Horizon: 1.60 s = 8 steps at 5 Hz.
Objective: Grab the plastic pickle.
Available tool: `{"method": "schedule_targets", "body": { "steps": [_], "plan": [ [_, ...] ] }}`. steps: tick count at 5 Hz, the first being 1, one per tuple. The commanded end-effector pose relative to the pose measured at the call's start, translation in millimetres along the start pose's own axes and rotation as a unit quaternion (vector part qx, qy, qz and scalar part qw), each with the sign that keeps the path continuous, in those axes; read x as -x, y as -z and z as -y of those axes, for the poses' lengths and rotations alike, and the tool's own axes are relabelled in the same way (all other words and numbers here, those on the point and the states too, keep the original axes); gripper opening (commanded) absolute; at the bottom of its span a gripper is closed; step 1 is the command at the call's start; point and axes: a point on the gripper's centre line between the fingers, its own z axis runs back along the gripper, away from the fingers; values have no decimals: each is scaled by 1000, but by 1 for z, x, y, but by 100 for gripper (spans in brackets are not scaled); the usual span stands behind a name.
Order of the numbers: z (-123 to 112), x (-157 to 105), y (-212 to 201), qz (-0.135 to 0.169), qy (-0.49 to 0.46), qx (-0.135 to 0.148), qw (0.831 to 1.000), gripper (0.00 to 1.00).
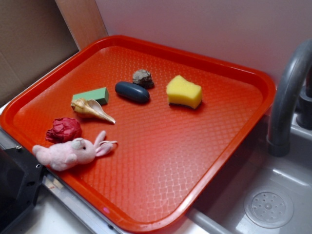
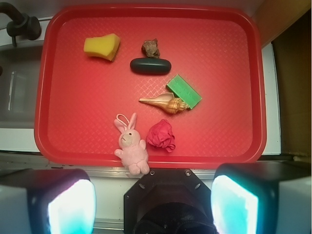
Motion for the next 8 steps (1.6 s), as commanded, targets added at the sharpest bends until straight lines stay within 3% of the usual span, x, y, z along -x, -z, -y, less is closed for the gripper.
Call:
{"method": "schedule_targets", "body": {
  "steps": [1,2,3,4,5,8],
  "plan": [
    [0,0,0,0,0,0,1000,100],
    [-27,-41,37,-2,-126,4,992,100],
    [-36,-78,71,2,-252,23,968,100],
    [-38,-88,116,0,-373,33,927,100],
    [-17,-79,167,-64,-486,-25,871,100],
    [-17,-79,167,-64,-486,-25,871,100]
  ]
}}
